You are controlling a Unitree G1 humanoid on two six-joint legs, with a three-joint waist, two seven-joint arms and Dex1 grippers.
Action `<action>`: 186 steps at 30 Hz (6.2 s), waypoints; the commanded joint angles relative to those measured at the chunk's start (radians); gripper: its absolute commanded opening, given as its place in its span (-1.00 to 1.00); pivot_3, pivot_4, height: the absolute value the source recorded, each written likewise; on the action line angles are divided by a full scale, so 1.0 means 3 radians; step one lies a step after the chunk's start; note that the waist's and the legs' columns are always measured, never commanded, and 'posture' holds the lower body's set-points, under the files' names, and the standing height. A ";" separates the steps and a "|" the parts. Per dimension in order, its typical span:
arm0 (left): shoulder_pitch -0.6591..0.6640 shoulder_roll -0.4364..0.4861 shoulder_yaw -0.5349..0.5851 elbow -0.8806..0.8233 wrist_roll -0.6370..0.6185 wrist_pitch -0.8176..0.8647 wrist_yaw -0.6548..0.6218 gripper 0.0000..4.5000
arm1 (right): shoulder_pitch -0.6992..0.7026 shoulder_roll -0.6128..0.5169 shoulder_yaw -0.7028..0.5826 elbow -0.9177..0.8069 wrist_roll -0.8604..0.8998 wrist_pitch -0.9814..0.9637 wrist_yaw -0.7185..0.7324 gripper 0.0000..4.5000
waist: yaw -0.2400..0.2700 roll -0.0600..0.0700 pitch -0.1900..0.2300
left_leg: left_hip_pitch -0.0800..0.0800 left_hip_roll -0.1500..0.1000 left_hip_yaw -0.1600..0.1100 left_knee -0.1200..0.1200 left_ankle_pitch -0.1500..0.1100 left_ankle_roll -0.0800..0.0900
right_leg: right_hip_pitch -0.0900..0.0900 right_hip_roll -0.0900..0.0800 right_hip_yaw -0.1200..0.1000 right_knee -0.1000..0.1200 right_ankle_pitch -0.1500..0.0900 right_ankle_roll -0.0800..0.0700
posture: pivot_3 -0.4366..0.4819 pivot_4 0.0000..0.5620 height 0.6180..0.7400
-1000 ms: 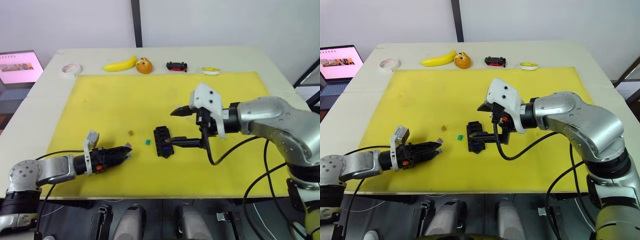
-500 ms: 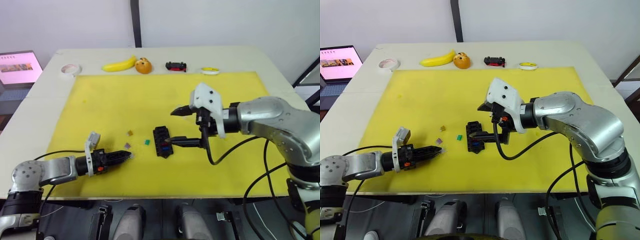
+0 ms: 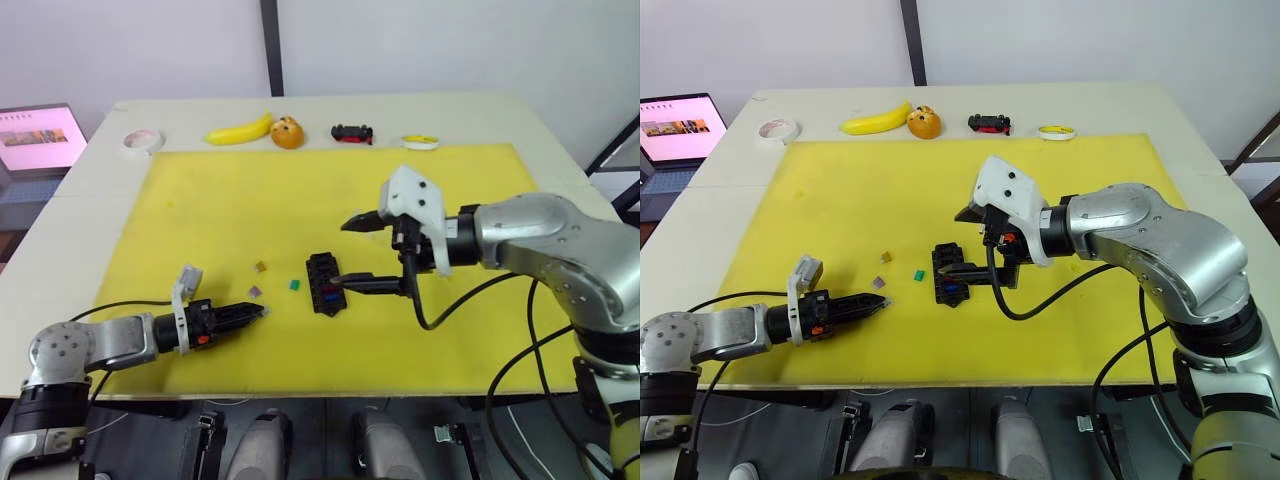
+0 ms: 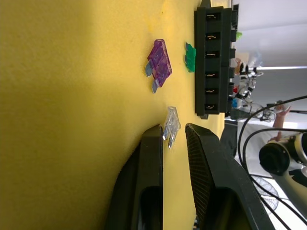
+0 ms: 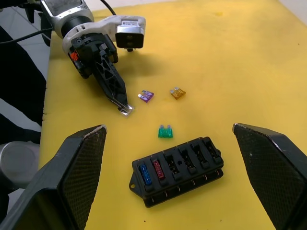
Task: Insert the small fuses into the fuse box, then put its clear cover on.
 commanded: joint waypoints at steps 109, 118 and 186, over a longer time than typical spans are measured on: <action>-0.1563 0.0102 0.0166 -0.0814 -0.0497 -0.0824 -0.0711 -1.00 | -0.0653 0.0647 -0.0419 0.1272 0.4156 -0.0076 -0.3077 -0.32 | -0.0102 -0.0011 0.0005 | 0.0030 0.0011 -0.0016 -0.0053 0.0004 0.0002 | 0.0045 0.0011 -0.0033 -0.0057 -0.0005 0.0008 | -0.05 -0.47 1.00; -0.1565 0.0112 0.0155 -0.0803 -0.0504 -0.0834 -0.0717 -1.00 | -0.0651 0.0642 -0.0411 0.1282 0.4159 -0.0097 -0.3077 -0.98 | -0.0102 -0.0011 0.0006 | 0.0029 0.0011 -0.0017 -0.0053 0.0004 0.0002 | 0.0044 0.0012 -0.0033 -0.0057 -0.0005 0.0008 | -0.05 -0.47 1.00; 0.0029 0.1471 -0.0369 -0.2094 0.3044 -0.2361 -0.3112 0.99 | -0.1198 0.0542 0.1855 0.1442 -0.2230 -0.1331 0.1723 -1.00 | -0.0103 0.0000 0.0023 | -0.0013 0.0039 -0.0001 -0.0038 0.0004 0.0001 | -0.0016 0.0043 -0.0020 -0.0037 0.0003 -0.0006 | -0.05 -0.47 1.00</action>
